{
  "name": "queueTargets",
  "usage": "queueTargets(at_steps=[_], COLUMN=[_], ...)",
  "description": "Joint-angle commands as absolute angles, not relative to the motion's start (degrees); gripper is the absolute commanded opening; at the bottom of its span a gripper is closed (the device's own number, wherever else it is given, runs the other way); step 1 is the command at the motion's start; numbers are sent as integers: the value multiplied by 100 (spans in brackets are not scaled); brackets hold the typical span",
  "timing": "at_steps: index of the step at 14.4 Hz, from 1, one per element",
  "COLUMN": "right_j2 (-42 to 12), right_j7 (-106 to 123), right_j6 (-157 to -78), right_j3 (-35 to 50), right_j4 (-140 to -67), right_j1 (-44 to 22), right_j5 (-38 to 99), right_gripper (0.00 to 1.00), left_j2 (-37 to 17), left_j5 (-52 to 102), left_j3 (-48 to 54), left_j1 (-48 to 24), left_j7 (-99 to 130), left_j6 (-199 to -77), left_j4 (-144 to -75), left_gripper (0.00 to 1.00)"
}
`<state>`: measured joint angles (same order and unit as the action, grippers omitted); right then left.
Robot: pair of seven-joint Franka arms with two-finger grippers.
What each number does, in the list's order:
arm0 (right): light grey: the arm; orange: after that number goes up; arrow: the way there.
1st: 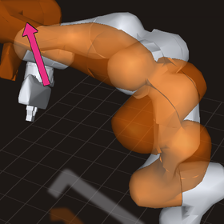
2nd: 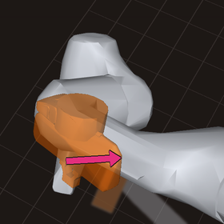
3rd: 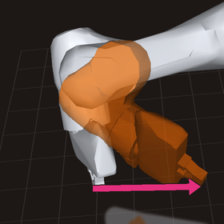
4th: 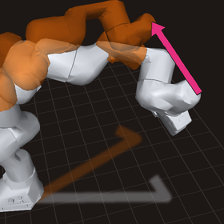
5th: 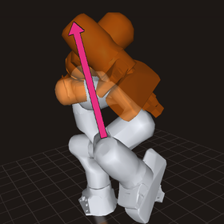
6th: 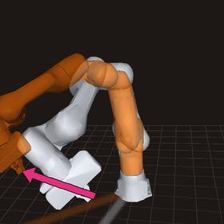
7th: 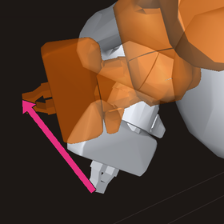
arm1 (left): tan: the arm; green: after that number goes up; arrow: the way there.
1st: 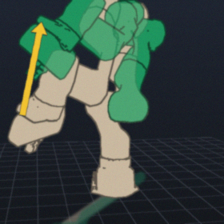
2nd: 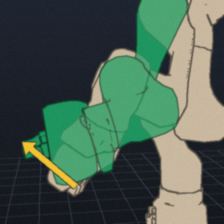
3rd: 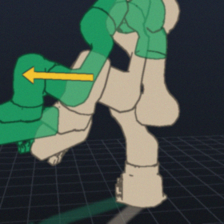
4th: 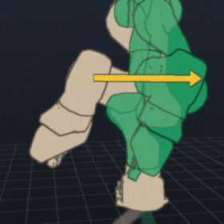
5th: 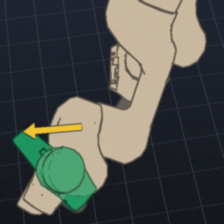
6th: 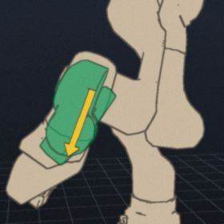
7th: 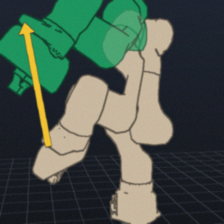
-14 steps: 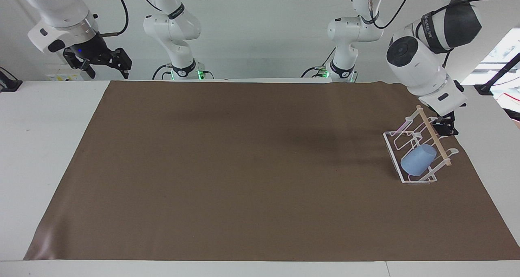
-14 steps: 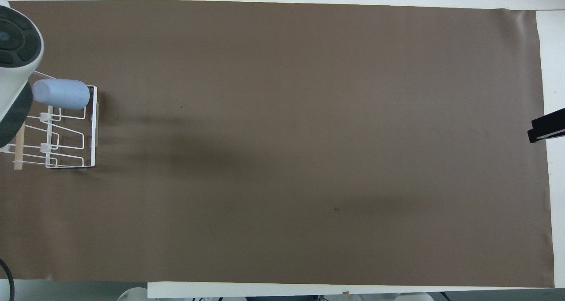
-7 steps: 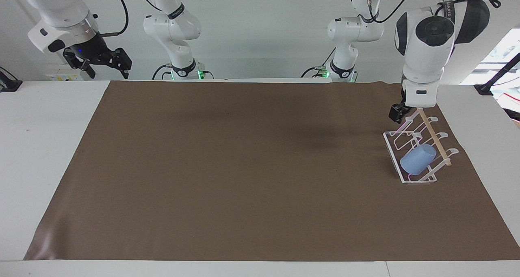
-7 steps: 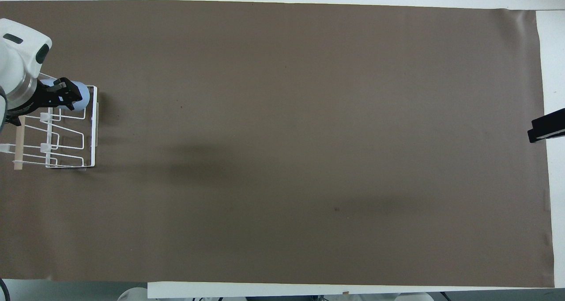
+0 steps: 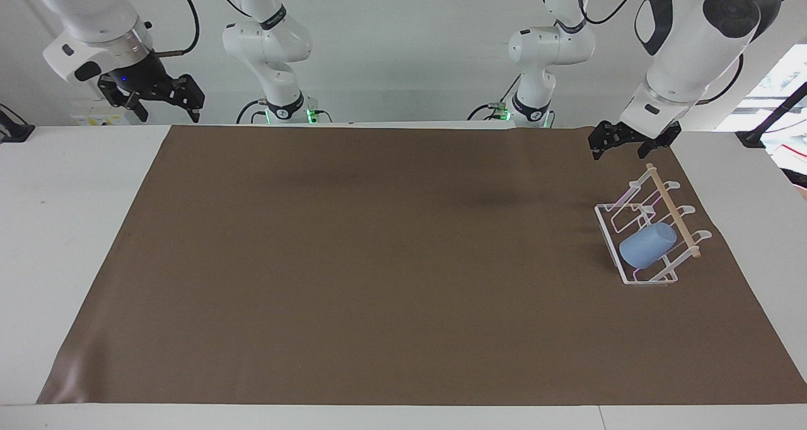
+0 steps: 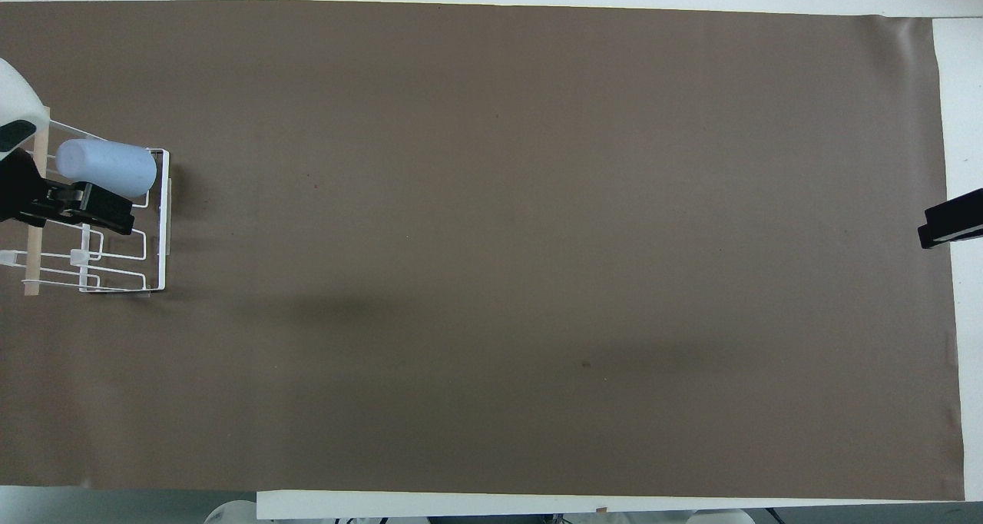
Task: Hang cup on cup holder
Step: 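Release the cup and withdraw the left gripper from the rack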
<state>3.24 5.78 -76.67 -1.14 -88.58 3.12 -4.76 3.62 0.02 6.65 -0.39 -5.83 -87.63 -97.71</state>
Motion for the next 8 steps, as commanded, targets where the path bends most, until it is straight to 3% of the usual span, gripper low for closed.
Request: queueTargets(at_steps=[1, 3, 8], right_j2=[422, 422, 422], right_j7=[677, 677, 677], right_j6=[-7655, -7655, -7655], right_j3=[-114, -114, -114], right_j4=[-8965, -8965, -8965], right_j1=[343, 343, 343], right_j5=[-378, -378, -378], right_gripper=[99, 99, 99], left_j2=[19, -61, -97], left_j5=[193, 193, 88], left_j3=[433, -199, -220], left_j1=[-34, -525, -632], left_j7=[-941, -941, -932], left_j6=[-8386, -8218, -8235], left_j4=[-9011, -8694, -8692], left_gripper=[100, 100, 100])
